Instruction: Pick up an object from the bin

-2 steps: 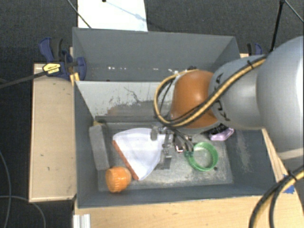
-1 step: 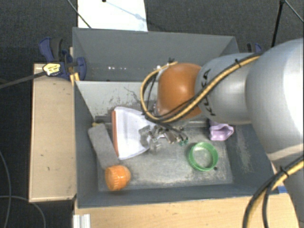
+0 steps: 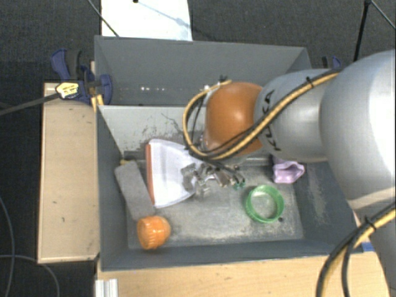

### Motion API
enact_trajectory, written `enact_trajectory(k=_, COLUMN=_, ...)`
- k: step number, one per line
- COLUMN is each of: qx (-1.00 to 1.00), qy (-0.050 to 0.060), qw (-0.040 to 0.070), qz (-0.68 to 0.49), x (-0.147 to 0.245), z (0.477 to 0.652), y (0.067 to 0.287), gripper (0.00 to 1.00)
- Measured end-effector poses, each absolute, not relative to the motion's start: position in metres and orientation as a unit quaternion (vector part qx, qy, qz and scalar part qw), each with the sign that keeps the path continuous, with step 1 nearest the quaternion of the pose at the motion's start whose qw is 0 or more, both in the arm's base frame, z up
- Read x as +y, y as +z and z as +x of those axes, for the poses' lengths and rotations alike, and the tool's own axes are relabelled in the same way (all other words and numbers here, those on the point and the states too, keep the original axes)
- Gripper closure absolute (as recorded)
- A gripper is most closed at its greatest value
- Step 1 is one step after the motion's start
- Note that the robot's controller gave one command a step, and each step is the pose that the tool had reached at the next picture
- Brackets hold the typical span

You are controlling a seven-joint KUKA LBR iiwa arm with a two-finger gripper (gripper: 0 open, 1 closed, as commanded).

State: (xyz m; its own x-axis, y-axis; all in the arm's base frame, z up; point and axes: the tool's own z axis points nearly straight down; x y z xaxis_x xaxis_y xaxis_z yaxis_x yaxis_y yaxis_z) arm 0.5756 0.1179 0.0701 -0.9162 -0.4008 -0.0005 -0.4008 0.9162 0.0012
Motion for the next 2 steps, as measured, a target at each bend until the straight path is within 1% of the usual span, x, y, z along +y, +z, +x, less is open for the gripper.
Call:
enact_trajectory(k=1, qx=0.975, qy=0.0, qw=0.001, qz=-0.221, x=0.1172, z=0.5807, y=0.1802, gripper=1.0)
enact_trajectory(k=2, qx=0.975, qy=0.0, qw=0.001, qz=-0.221, x=0.1173, z=0.5807, y=0.1802, gripper=1.0)
